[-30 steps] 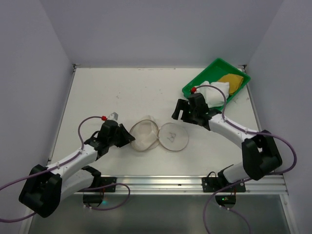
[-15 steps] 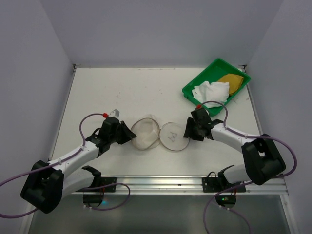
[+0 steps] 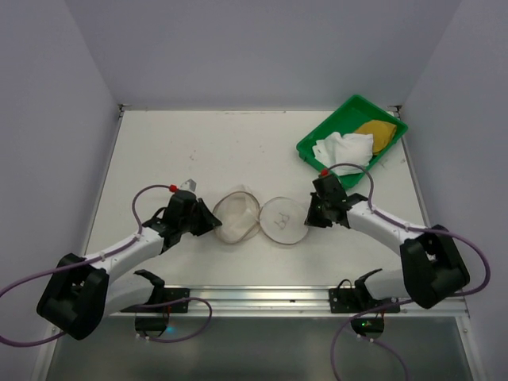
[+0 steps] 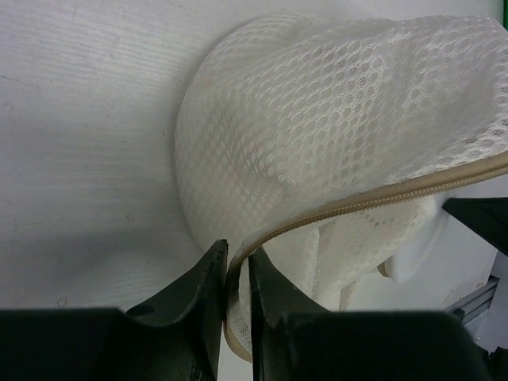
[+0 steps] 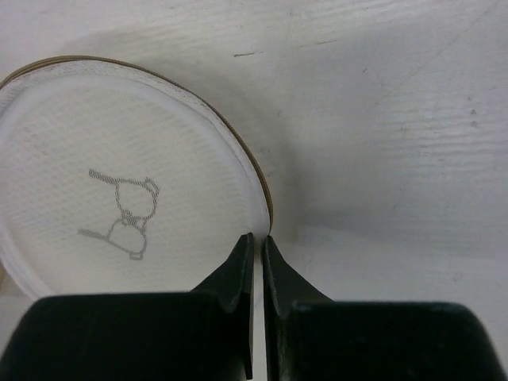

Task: Unzip the laundry bag and remove the bra

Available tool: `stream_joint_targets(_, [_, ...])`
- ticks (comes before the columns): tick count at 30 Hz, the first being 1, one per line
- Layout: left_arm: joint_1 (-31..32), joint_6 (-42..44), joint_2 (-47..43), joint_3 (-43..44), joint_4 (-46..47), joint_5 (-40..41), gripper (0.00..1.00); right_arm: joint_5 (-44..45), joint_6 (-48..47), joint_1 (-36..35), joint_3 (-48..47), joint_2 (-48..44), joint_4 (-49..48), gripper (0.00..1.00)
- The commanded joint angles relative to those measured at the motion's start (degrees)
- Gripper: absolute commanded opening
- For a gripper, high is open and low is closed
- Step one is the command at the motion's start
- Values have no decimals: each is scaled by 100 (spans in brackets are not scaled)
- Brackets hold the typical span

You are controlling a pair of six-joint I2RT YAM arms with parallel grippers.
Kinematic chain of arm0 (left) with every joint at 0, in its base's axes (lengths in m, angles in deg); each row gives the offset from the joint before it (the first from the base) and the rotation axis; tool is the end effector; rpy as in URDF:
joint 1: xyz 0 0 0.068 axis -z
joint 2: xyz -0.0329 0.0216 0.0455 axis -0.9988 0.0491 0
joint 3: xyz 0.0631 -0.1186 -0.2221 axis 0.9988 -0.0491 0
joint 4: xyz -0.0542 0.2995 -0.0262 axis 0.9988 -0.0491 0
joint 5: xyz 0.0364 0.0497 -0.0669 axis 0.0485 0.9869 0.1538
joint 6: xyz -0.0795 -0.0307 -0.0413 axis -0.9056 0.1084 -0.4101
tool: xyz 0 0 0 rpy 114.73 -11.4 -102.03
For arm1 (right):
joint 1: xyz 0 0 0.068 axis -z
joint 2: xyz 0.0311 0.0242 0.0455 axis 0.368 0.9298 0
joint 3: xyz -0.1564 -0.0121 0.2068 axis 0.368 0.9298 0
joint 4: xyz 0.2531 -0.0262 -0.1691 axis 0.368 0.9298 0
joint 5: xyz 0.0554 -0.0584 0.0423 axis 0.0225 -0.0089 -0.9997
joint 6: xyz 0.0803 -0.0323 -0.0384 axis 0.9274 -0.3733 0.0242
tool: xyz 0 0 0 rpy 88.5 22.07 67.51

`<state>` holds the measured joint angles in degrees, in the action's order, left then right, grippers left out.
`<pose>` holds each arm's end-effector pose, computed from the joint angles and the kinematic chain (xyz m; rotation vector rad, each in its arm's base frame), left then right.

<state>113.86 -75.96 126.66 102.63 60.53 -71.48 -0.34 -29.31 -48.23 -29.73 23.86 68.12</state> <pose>0.2498 -0.1355 0.0822 -0.5301 2.4359 -0.7719 0.2802 0.1406 0.0771 0.2802 2.6737 0.3769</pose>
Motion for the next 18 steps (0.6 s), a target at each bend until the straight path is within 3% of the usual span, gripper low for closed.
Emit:
stream_joint_targets(1, [-22, 188, 170, 296, 219, -67, 19, 344, -178, -70, -410, -916, 524, 0])
stream_joint_targets(8, [57, 258, 601, 631, 254, -165, 15, 54, -345, -342, -1252, -1744, 886, 0])
stream_joint_targets(13, [101, 276, 777, 876, 263, -94, 13, 28, -538, -728, -2052, -1684, 1193, 0])
stream_joint_targets(18, [127, 293, 796, 982, 158, -156, 11, 1238, -723, -967, -2450, -1254, 1773, 0])
